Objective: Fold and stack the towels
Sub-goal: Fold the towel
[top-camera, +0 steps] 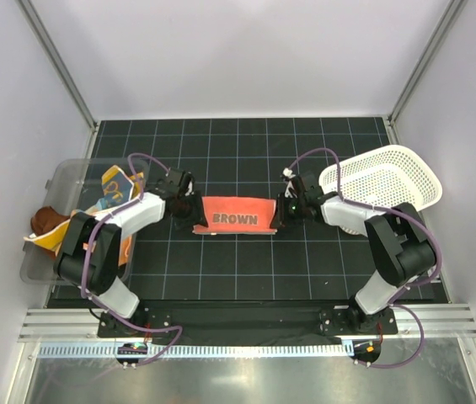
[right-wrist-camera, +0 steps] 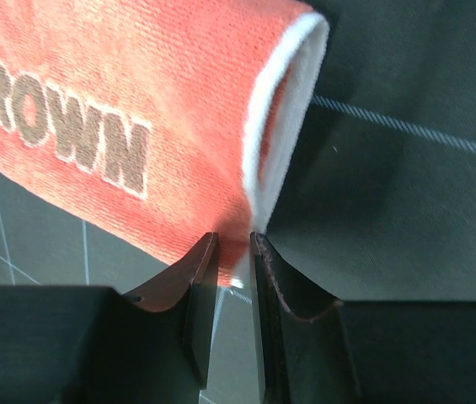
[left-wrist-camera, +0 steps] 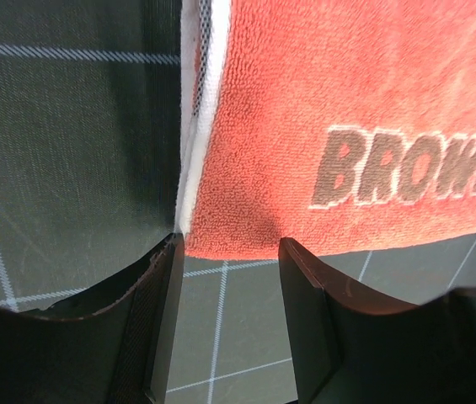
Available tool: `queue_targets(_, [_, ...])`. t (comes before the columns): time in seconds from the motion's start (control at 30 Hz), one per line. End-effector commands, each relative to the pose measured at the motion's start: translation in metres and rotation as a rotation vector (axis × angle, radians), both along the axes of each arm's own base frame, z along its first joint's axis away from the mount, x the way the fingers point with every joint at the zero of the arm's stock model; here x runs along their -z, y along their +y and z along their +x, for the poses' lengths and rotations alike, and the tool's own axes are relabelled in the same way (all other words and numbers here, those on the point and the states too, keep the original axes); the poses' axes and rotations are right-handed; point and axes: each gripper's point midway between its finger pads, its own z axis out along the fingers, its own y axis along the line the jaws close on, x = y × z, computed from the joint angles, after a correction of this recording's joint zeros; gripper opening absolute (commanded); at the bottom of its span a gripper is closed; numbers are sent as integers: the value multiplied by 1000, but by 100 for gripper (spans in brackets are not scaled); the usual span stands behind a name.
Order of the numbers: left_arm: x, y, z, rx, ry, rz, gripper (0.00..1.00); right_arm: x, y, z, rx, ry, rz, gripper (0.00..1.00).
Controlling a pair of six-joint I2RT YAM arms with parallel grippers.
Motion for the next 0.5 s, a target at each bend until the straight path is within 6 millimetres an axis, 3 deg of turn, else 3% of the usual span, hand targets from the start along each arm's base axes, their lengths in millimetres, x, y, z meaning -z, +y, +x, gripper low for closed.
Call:
queue_targets(0.0, [-35,2,22,-49,-94,12,53,-30,-4,8,-2,-77,-30,29])
queue_targets(0.13, [-61,-3,38,-64,-132,2,56,-55,11,11,-5,-95,45,31])
queue_targets(0.2, [-66,-10,47,-57,-156,-24,56,-60,29,10,-24,-90,114,32])
queue_targets(0.33, [-50,-6,60,-74,-130,27,56,-52,46,8,-9,-62,194,34])
queue_targets(0.47, [-20,10,59,-101,-72,121,56,-21,35,4,24,-32,127,34])
